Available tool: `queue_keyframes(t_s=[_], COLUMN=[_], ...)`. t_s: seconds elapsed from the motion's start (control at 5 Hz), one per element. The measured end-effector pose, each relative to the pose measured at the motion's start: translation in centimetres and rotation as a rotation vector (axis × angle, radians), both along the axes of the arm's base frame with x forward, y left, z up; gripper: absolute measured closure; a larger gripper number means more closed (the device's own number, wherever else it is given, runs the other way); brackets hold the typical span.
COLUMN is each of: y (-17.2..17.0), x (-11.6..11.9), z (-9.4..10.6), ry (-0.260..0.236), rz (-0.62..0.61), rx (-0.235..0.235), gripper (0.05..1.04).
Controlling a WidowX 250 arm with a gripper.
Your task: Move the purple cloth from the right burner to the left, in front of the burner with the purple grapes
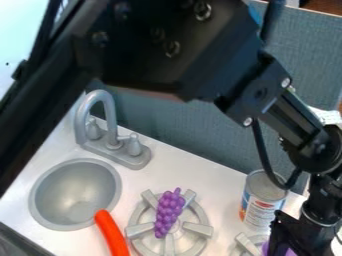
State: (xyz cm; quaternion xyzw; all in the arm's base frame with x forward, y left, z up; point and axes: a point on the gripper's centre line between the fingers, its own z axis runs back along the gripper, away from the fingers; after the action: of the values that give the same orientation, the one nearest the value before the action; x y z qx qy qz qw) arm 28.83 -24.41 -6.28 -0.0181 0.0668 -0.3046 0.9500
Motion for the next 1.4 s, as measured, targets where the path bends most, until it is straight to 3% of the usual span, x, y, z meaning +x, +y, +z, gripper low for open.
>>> queue_keyframes(t_s=[0.2,0.6,0.8,1.2,1.4], y=[0.0,-0.1,0.0,0.6,0.9], x=[0.3,0.5,0.2,-2.1,-4.0], z=[-0.4,-1.0,-1.2,0.8,1.2], ry=[0.003,0.009,0.010,-0.049,-0.065], rz=[0.005,0.009,0.006,-0.030,-0.021], rx=[0.023,0.028,0.021,0.002,0.051], gripper=[0.231,0.778,0.948,0.992,0.992])
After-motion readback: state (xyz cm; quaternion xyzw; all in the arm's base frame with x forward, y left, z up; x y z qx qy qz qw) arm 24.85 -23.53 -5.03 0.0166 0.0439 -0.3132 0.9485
